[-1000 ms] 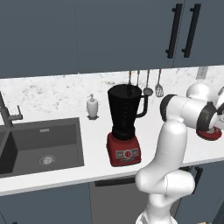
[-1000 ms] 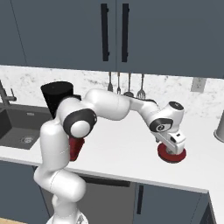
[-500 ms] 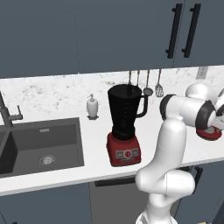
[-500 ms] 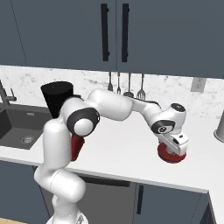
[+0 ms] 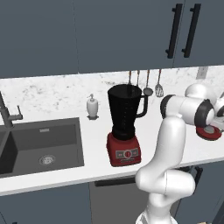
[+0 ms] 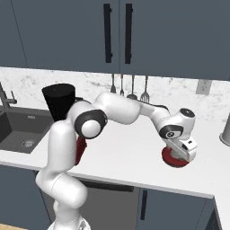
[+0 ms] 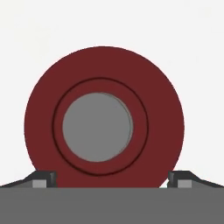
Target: Close the lid blender by securely placing the lid on top.
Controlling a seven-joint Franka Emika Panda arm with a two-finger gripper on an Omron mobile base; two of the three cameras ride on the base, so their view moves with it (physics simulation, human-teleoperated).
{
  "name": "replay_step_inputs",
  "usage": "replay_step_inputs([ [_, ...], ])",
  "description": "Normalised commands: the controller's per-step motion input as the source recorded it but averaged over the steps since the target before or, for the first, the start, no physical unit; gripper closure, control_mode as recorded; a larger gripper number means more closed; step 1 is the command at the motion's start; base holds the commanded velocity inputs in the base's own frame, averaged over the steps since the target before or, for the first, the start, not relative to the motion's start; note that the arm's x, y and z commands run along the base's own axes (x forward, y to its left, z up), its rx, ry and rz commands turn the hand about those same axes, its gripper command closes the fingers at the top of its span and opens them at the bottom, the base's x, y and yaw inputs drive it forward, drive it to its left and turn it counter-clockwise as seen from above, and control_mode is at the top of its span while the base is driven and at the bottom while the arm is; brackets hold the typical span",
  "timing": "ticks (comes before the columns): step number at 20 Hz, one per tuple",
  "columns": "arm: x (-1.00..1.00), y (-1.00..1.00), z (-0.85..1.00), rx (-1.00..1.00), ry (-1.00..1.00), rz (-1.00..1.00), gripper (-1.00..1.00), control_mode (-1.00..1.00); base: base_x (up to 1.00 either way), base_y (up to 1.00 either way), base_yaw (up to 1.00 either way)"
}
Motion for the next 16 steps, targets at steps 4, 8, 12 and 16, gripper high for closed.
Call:
replay_step_inputs([
  [4,0.14,0.06,-0.17,0.00,0.00,0.00,-1.00,-1.00,0.00,0.00,0.00],
  [8,0.01,0.18,-0.12,0.00,0.00,0.00,-1.00,-1.00,0.00,0.00,0.00],
  [12,0.09,0.01,-0.07,0.00,0.00,0.00,-1.00,-1.00,0.00,0.00,0.00],
  [16,0.24,0.00,-0.09,0.00,0.00,0.00,-1.00,-1.00,0.00,0.00,0.00],
])
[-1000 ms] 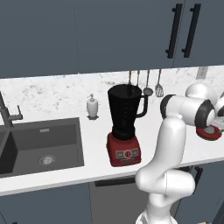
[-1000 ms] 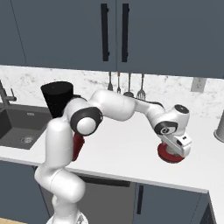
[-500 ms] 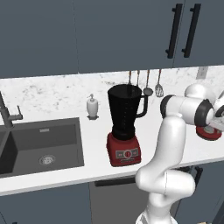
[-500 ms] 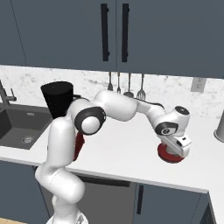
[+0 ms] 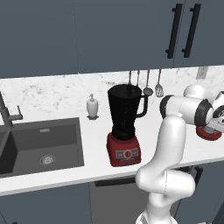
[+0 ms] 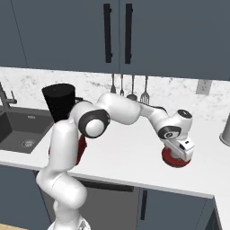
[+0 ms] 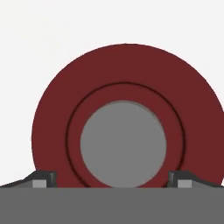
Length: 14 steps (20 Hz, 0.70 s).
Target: Close the lid blender by securely placing the lid on top.
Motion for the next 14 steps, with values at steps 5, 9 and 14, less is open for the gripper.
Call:
replay_step_inputs([
  [5,0.28,-0.01,-0.17,0.00,0.00,0.00,-1.00,-1.00,0.00,0.00,0.00],
  [9,0.09,-0.15,-0.31,0.00,0.00,0.00,-1.00,-1.00,0.00,0.00,0.00],
  [14,0.00,-0.05,-0.53,-0.01,0.00,0.00,-1.00,-1.00,0.00,0.00,0.00],
])
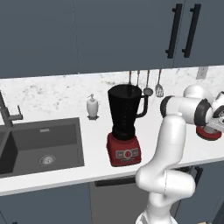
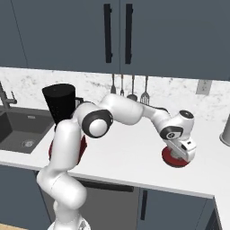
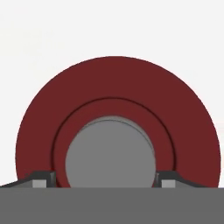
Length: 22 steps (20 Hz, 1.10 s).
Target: Close the lid blender by securely placing the lid on top.
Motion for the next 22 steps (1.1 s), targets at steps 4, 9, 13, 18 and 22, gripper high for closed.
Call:
replay_step_inputs([
  [4,0.00,0.12,-0.72,-0.04,0.00,0.00,1.00,-1.00,0.00,0.00,0.00],
  [9,0.00,0.07,-0.45,0.00,0.03,0.00,1.00,-1.00,0.00,0.00,0.00],
  [13,0.00,0.03,-0.15,0.00,0.09,0.01,1.00,-1.00,0.00,0.00,0.00],
  [18,-0.07,0.12,0.23,-0.01,-0.04,0.02,1.00,-1.00,0.00,0.00,0.00],
  [22,-0.08,0.36,0.80,-0.01,-0.07,0.08,1.00,-1.00,0.00,0.00,0.00],
])
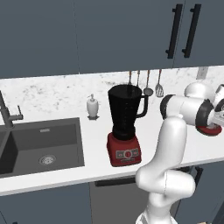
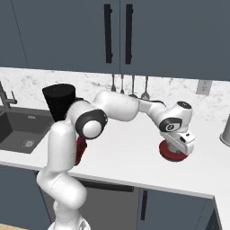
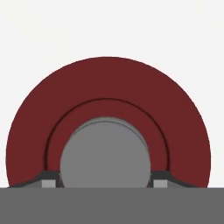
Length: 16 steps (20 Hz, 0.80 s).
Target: Close the lid blender by securely placing the lid on top.
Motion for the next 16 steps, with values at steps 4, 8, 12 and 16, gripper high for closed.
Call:
replay_step_inputs([
  [4,-0.25,0.33,0.91,-0.02,-0.04,0.11,1.00,-1.00,0.00,0.00,0.00],
  [8,-0.53,0.45,0.80,0.00,-0.08,0.06,1.00,-1.00,0.00,0.00,0.00],
  [12,-0.58,0.48,0.74,0.00,-0.09,0.03,1.00,-1.00,0.00,0.00,0.00],
  [16,-0.53,0.48,0.77,0.00,-0.12,0.01,1.00,-1.00,0.00,0.00,0.00],
])
